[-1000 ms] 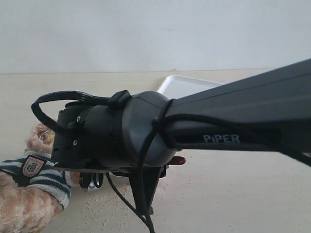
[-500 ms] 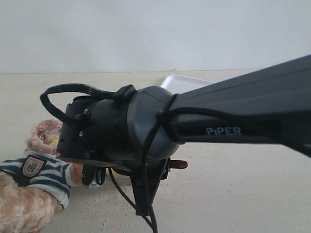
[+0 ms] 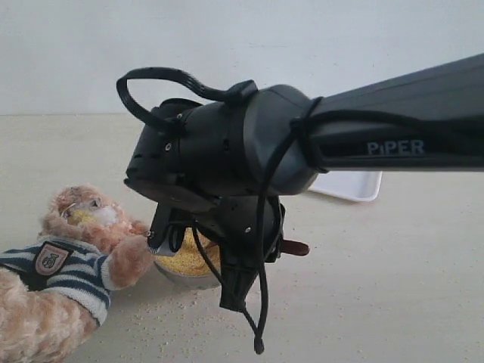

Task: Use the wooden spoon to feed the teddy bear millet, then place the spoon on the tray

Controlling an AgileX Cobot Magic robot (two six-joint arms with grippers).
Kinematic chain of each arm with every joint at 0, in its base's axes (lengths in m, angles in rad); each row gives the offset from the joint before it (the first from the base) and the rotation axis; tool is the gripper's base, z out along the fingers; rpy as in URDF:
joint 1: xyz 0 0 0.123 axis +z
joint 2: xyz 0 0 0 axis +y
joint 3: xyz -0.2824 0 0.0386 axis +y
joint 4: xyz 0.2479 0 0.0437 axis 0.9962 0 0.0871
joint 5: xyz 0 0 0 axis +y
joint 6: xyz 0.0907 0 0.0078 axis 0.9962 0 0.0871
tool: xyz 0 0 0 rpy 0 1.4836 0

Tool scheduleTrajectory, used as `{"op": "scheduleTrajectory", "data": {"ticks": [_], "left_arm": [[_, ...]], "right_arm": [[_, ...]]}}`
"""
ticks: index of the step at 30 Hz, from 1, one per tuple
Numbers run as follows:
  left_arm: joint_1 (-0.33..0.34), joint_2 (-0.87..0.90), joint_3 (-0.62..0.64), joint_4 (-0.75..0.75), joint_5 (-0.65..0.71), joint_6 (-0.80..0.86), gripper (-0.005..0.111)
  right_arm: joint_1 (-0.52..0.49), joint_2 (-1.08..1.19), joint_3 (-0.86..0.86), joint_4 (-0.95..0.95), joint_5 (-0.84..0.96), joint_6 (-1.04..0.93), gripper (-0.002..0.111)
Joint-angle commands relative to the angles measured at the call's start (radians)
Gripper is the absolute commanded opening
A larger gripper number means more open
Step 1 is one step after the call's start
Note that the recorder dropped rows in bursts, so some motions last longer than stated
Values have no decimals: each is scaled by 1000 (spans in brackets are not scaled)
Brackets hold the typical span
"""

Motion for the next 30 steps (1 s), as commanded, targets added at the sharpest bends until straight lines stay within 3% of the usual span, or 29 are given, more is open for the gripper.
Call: {"op": "scheduleTrajectory", "data": {"ticks": [1,21,30], "left_arm": [[2,-8,-3,-14,20,2,5],[2,-8,-3,-14,20,2,5],[2,-8,-3,-14,20,2,5]], "right_arm": [[-19,-16,-47,72,3,13,1],[-95,-62,-73,284,3,28,1],[-126,-96,-71,480,3,-30,1]]}}
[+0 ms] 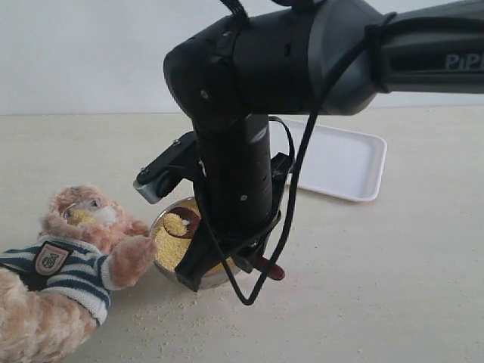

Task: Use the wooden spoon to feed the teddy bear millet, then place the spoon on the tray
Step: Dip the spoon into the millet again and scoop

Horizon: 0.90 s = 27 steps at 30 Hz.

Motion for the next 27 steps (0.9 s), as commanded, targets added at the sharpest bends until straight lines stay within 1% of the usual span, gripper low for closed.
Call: {"op": "scheduleTrajectory", "data": {"ticks": [1,6,9,13,17,20,22,25,27], "left_arm": [[2,-8,-3,-14,20,2,5],[2,-8,-3,-14,20,2,5],[2,-8,-3,-14,20,2,5],[2,-8,-3,-14,20,2,5],[2,-8,-3,-14,20,2,5],[2,-8,-3,-14,20,2,5],[2,-8,-3,-14,20,2,5],[2,-8,-3,-14,20,2,5],[2,-8,-3,-14,20,2,5]], "right_arm": [[-18,-18,-3,52,3,-30,1],[-48,-21,-1,65,3,9,1],[-51,-29,-1,134,3,-39,1],[-67,-29,-1,109,3,-28,1],[-67,-31,7,135,3,-41,1],[-78,-31,30,87,3,-34,1],[-78,-31,47,87,3,-26,1],[-78,-31,69,143,3,-69,1],[-87,-31,79,113,3,-67,1]]}}
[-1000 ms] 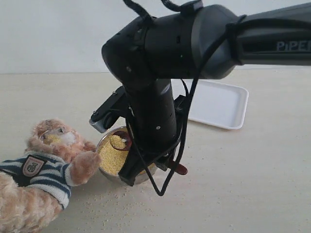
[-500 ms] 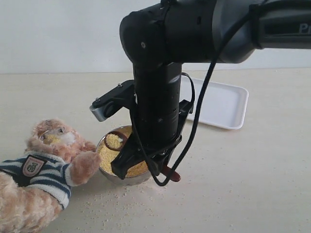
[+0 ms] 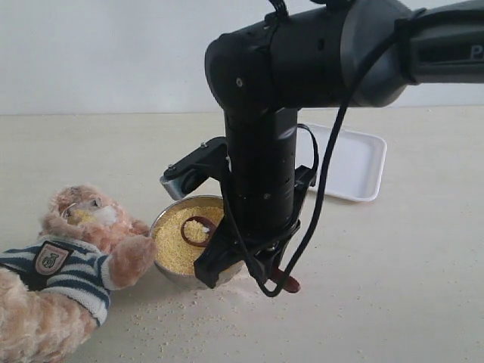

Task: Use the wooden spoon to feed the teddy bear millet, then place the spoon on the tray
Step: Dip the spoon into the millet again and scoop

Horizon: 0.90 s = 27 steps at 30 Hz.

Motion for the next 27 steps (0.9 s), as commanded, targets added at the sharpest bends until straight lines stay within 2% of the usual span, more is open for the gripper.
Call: {"op": "scheduleTrajectory", "data": {"ticks": [1,27], "left_arm": [[2,-8,-3,-14,20,2,5],[2,-8,-3,-14,20,2,5]], "right_arm": [[-11,-15,22,-22,1,-7,1],[-11,-72,22,-41,1,4,1]]}}
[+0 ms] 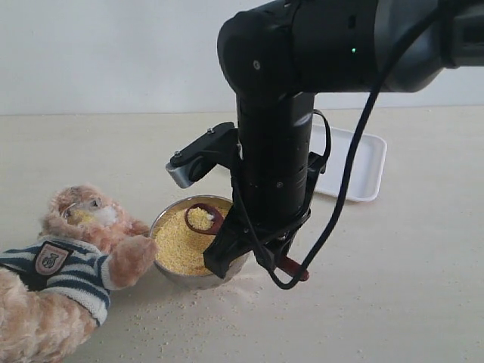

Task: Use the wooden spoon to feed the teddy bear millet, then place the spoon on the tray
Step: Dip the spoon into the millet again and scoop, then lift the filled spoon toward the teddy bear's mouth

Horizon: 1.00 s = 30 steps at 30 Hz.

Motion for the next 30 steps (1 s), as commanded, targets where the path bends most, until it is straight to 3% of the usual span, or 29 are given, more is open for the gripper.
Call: {"op": "scheduleTrajectory", "data": {"ticks": [1,30], "left_arm": [[2,-8,-3,-14,20,2,5],[2,-8,-3,-14,20,2,5]], "right_arm": [[-5,-14,1,-7,1,3,1],[97,13,-164,-9,1,-37,1]]}}
